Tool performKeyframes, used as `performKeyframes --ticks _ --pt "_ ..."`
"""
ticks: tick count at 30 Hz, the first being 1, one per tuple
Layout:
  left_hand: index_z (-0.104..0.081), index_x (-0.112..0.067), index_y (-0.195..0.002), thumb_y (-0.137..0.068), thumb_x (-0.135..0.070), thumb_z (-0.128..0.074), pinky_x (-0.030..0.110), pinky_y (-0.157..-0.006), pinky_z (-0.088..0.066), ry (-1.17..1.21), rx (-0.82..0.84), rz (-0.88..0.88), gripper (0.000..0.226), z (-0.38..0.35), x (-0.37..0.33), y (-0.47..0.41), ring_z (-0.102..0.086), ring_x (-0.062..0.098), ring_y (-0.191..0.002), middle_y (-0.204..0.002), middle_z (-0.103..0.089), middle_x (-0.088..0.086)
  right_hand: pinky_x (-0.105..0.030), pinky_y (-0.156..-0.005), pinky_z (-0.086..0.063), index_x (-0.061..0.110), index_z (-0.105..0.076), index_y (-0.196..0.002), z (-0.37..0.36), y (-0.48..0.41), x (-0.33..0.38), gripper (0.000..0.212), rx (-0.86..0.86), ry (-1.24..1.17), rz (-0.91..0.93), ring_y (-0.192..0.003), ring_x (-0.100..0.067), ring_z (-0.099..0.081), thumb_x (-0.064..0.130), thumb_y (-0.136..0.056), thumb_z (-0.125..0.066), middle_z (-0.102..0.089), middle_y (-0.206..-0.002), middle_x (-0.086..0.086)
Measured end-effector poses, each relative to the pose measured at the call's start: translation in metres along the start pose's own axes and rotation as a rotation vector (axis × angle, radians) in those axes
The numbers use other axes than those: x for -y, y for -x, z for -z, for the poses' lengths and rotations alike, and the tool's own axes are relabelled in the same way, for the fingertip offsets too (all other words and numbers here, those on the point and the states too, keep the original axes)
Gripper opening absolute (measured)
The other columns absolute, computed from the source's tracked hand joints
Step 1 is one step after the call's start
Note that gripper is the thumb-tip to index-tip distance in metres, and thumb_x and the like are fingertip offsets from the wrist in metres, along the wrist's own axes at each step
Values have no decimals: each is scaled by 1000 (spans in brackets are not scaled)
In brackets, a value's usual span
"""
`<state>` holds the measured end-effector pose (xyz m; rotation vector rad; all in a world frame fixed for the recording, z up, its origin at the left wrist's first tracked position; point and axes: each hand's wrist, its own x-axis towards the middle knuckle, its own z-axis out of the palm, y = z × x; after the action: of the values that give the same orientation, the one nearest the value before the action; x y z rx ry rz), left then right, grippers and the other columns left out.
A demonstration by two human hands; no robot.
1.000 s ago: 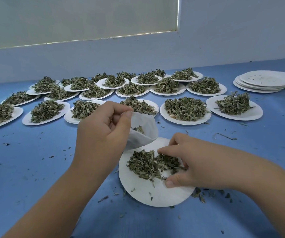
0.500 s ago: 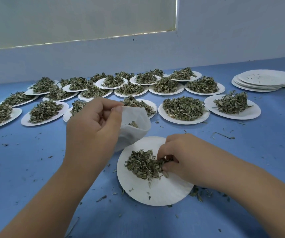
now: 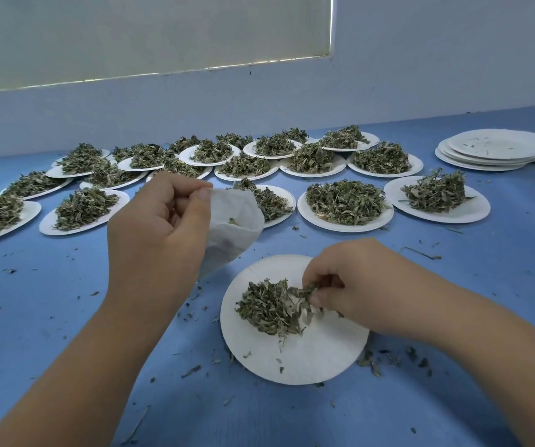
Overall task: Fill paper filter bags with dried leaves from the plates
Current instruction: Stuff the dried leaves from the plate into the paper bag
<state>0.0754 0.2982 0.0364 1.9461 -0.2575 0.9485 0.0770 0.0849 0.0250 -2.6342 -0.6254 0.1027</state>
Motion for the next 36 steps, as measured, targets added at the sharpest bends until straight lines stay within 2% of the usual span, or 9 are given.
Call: performKeyframes --ticks 3,5,8,15,19,23,26,32,36 --pt "-60 -38 -83 -91 -24 -56 10 -51 -36 -72 3 -64 17 -1 3 0 -48 7 -58 -67 -58 -2 -8 -54 -44 39 -62 -76 6 -1 -3 16 -63 -143 -17 -63 6 -58 29 -86 -70 -60 -63 20" --pt "-64 -27 -86 -92 -20 -56 16 -53 -38 -175 26 -138 12 -2 4 1 -50 13 -62 -65 -57 -3 -10 -56 -46 38 -63 -75 9 -1 -4 17 -86 -229 -3 -57 4 -59 27 -85 -71 -62 -62 25" --pt "-68 -11 -91 -91 -16 -55 19 -54 -36 -307 80 -225 14 -7 5 4 -45 13 -62 -62 -53 -5 -13 -55 -48 31 -68 -77 14 0 -2 11 -122 -338 36 -54 -3 -63 24 -85 -71 -66 -62 14" --pt "-65 -17 -89 -90 -24 -49 43 -50 -46 -378 297 -218 18 -17 -1 15 -48 16 -55 -59 -48 -9 -22 -59 -51 30 -70 -73 5 0 4 12 -259 -357 39 -55 -6 -61 24 -82 -73 -66 -65 6" --pt "-65 -16 -90 -92 -20 -55 41 -48 -45 -355 333 -220 11 -18 -6 17 -45 14 -51 -57 -46 -9 -20 -60 -50 36 -69 -71 -3 -1 10 17 -325 -296 45 -62 -3 -59 23 -81 -73 -63 -65 8" --pt "-64 -17 -85 -89 -25 -51 36 -44 -40 -355 355 -230 16 -18 -11 20 -41 11 -49 -56 -45 -9 -22 -63 -45 25 -73 -79 -9 -3 16 5 -395 -135 83 -71 -6 -54 22 -82 -70 -59 -69 7" --pt "-63 -18 -83 -88 -26 -51 32 -45 -36 -334 379 -216 15 -20 -14 22 -41 11 -51 -56 -45 -9 -28 -62 -41 19 -66 -73 -14 -2 21 12 -460 14 153 -68 -9 -46 20 -85 -65 -47 -68 7" --pt "-66 -22 -86 -87 -30 -49 31 -47 -36 -267 387 -149 19 -21 -13 23 -45 10 -54 -57 -48 -8 -15 -62 -38 23 -56 -83 -23 -2 29 12 -534 -62 201 -68 0 -43 22 -83 -69 -42 -72 18" --pt "-67 -23 -86 -89 -25 -56 20 -46 -33 -201 344 -99 12 -21 -10 22 -46 8 -53 -55 -50 -6 -31 -65 -50 17 -62 -85 -24 -1 29 8 -595 -133 317 -75 -8 -52 10 -82 -67 -56 -82 9"
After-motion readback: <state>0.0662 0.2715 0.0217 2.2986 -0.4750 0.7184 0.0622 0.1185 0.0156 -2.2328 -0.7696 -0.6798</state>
